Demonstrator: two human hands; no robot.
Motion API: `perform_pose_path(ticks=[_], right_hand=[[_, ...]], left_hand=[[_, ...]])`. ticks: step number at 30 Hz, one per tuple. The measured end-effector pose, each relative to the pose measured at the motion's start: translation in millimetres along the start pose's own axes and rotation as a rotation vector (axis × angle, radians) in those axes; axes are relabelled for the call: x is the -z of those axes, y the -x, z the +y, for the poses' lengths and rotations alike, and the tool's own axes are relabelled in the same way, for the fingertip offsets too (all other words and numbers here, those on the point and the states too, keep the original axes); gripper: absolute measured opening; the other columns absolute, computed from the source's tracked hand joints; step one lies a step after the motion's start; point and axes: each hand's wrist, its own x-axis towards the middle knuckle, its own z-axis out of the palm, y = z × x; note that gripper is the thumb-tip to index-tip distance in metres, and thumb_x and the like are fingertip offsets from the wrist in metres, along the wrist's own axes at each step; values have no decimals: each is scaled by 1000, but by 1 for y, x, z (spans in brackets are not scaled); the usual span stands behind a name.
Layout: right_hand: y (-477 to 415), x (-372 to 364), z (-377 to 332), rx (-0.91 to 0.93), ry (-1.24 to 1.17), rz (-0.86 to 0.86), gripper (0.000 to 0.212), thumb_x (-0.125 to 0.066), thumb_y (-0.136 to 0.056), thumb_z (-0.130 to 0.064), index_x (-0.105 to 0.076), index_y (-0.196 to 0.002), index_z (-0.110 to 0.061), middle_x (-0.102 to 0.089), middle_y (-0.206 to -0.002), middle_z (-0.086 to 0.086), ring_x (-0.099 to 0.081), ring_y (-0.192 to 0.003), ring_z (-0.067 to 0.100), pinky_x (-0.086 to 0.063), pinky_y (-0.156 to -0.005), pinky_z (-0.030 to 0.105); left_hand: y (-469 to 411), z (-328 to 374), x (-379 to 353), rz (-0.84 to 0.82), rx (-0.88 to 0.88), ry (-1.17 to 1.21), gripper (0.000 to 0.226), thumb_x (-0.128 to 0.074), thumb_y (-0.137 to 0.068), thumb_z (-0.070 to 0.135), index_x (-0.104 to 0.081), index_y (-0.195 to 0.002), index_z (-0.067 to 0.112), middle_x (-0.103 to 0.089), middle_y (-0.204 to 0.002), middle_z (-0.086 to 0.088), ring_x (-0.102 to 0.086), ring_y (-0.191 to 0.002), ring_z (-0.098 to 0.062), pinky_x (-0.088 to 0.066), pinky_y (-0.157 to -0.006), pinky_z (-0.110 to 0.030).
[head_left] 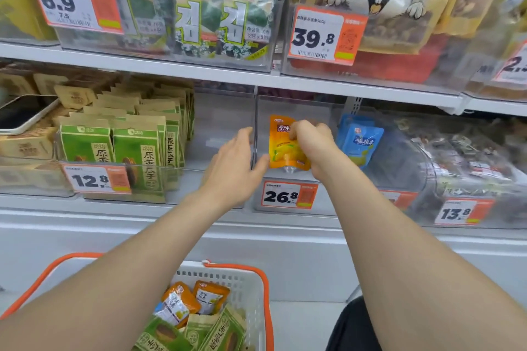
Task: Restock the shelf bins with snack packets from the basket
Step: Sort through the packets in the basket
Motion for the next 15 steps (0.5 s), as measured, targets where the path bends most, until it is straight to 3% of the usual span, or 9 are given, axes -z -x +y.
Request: perform_pose_path(ticks=[1, 3, 5, 9, 12, 15], right_hand=[[-2, -2, 1, 6, 1, -22, 39, -62, -85, -14, -44, -120, -14, -64, -106, 10, -69, -95, 29, -60, -86, 46], [-7, -6, 5, 18, -28, -79, 39, -63, -79, -8, -48, -114, -16, -67, -113, 16, -72, -98, 35, -61, -85, 59], [-10, -11, 7, 40, -35, -125, 43, -62, -75, -4, -54, -116, -13, -69, -115, 21, -73, -98, 40, -61, -82, 63], [-19, -16, 11, 72, -33, -163, 35, -60, -76, 0, -59, -109, -11, -71, -107, 19, -72, -102, 44, -59, -85, 64], [-34, -15, 15, 85, 10, -150, 31, -61, -85, 5, -60, -107, -18, -72, -111, 16, -73, -100, 35, -60, -90, 56], [-49, -13, 20, 92, 92, -171, 33, -65, -90, 6, -60, -101, -25, -72, -111, 10, -72, -100, 29, -61, -87, 47]], left_hand=[[-2, 0, -2, 11, 6, -46, 57, -56, -103, 44, -43, -150, 14, -63, -139, -6, -61, -120, -32, -49, -93, -45], [-4, 1, -3, 41, 14, -119, 45, -52, -104, 43, -51, -141, 18, -69, -124, -8, -63, -111, -37, -48, -80, -43], [-4, 1, -3, 65, -1, -178, 38, -51, -103, 42, -55, -134, 21, -72, -112, -9, -64, -103, -40, -43, -71, -40], [-7, -4, -3, 83, -66, -213, 30, -51, -100, 41, -57, -122, 21, -72, -97, -7, -65, -88, -39, -43, -63, -39], [-10, -9, -1, 69, -110, -207, 35, -52, -97, 44, -52, -121, 19, -74, -101, -8, -66, -85, -39, -55, -66, -45], [-11, -9, 0, 65, -109, -188, 35, -54, -96, 43, -49, -120, 18, -69, -87, -7, -63, -78, -39, -52, -64, -43]])
